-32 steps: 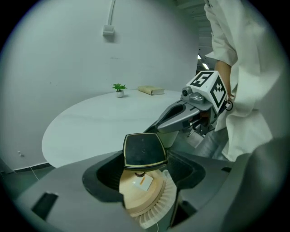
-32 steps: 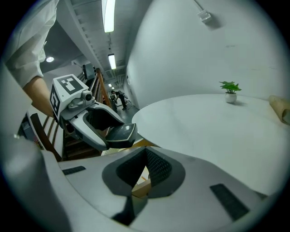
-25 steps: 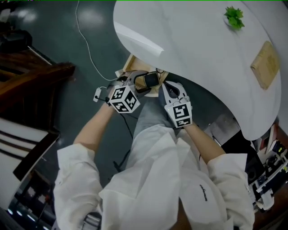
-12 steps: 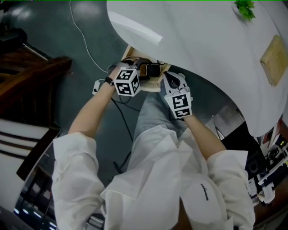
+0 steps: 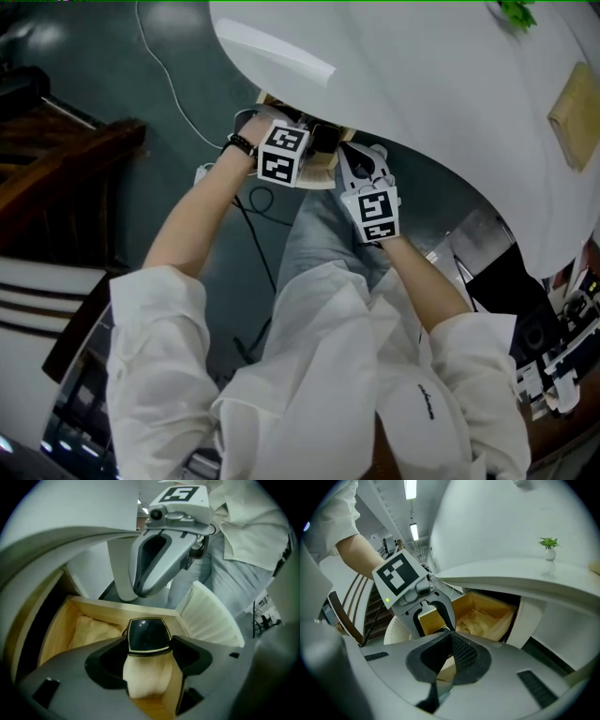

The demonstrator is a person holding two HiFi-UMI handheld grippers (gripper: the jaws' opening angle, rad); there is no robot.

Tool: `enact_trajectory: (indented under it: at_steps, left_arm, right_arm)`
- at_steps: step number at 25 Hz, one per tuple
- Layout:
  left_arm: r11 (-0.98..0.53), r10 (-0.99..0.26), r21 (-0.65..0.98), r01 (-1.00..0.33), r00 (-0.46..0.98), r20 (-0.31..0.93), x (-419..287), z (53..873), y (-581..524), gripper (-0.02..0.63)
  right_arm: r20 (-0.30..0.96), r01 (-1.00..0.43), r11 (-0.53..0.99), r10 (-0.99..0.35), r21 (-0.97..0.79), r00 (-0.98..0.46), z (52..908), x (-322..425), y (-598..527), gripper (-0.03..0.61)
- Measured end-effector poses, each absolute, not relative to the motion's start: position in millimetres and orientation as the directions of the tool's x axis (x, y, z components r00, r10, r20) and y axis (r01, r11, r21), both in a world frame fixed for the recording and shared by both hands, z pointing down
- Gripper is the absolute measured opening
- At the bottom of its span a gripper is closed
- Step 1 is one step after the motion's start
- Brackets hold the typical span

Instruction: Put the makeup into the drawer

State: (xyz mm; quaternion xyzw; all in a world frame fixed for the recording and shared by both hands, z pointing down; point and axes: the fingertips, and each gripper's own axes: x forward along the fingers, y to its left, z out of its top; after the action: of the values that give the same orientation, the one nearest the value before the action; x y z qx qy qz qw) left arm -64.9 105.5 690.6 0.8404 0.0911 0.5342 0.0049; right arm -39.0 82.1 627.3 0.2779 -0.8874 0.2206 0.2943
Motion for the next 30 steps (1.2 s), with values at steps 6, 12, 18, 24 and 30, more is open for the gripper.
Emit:
enact_trajectory:
  at_steps: [6, 12, 18, 24, 30]
  left_arm:
    - [-0.954, 0.254, 0.182, 0.239, 0.316, 0.914, -67, 732, 122, 0.313]
    - [-0.956, 0.261, 0.197, 0.218, 0.325, 0.909, -65, 751, 127, 0.314]
    - [-0.961, 0.239, 0.176, 0.214, 0.318, 0.918, -65, 761, 128, 0.313]
    - [-0.968, 0.191, 0.116, 0.221, 0.355, 0.915, -63, 741, 123, 0.314]
    - [-0.981, 0.061, -0.043, 0.187, 0.517, 0.853, -44, 659, 122, 0.162]
  right_arm:
    - [0.654, -0.654, 0.718, -0.38, -0.238, -0.654, 633, -31, 83, 0.018]
    - [0.654, -0.67, 0.703, -0.394, -0.238, -0.646, 632, -28, 81, 0.018]
    - [0.654, -0.673, 0.698, -0.393, -0.245, -0.646, 631, -26, 85, 0.018]
    - [0.646, -0.661, 0.708, -0.387, -0.249, -0.658, 618, -26, 90, 0.018]
    - [0.6, -0.655, 0.714, -0.419, -0.246, -0.682, 572, -14, 90, 0.018]
